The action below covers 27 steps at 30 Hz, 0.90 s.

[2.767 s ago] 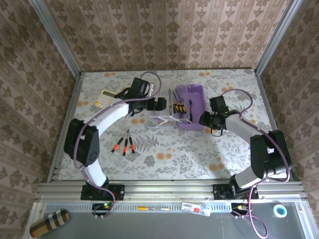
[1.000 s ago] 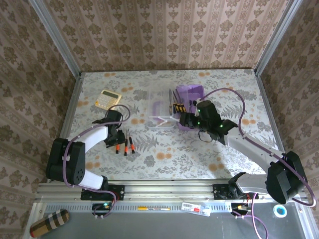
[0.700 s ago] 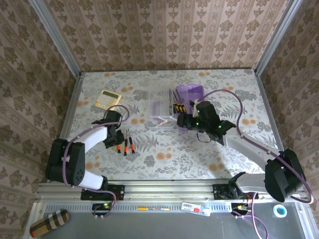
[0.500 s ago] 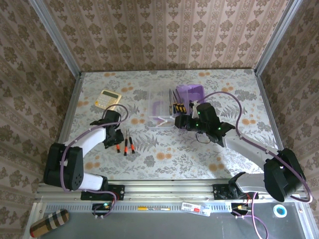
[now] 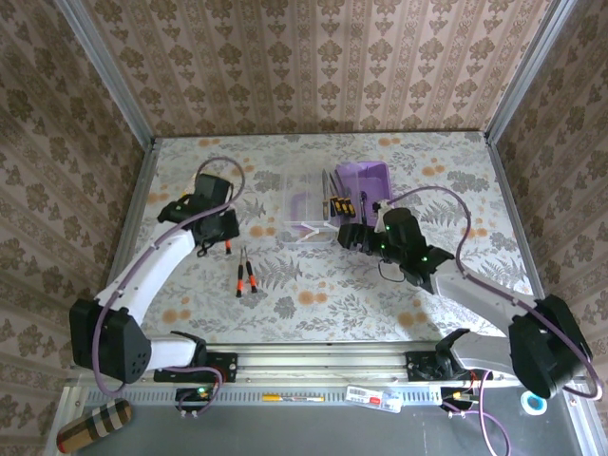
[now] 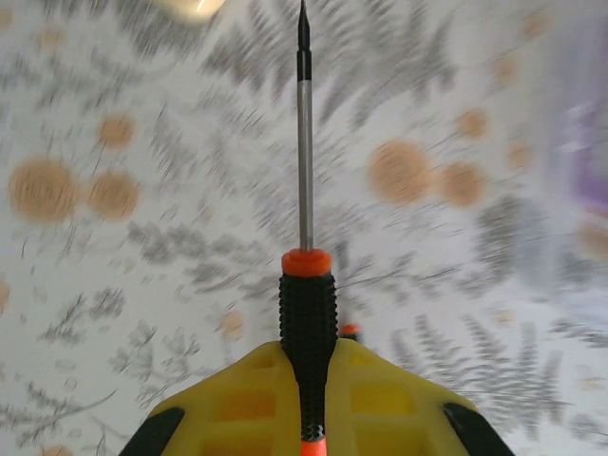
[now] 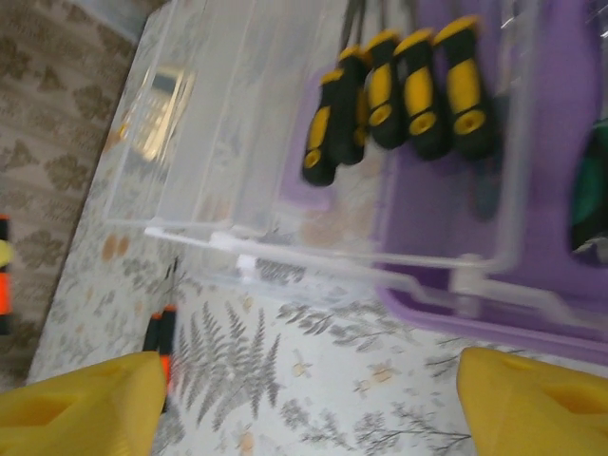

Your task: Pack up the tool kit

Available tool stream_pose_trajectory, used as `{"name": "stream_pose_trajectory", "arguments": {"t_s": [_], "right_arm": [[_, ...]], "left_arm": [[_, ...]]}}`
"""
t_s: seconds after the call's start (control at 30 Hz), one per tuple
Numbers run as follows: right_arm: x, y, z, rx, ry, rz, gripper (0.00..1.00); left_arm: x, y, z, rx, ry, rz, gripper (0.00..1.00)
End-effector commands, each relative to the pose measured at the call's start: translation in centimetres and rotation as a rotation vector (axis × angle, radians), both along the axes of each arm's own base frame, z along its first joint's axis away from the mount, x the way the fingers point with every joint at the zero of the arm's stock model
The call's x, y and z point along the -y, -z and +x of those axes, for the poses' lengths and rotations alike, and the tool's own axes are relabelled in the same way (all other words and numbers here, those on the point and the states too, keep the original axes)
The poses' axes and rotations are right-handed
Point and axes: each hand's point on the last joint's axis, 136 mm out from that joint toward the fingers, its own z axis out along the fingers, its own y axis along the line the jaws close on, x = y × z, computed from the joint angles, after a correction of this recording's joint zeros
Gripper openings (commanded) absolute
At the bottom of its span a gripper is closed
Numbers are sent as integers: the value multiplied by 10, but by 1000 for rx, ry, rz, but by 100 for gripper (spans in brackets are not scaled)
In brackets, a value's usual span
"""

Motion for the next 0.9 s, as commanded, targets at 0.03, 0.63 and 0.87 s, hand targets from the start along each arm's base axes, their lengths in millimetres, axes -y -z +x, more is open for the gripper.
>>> {"name": "stream_pose_trajectory", "arguments": {"t_s": [0.03, 0.63, 0.87], "right_arm": [[59, -2, 8, 46, 286, -98, 85], [105, 15, 6, -7, 459, -73, 85], [106, 10, 4, 3, 458, -64, 85]], "left_arm": [[44, -28, 15, 26, 120, 25, 3], [237, -29, 100, 37, 337, -150, 1], [248, -4, 105, -25, 319, -168, 3]]}}
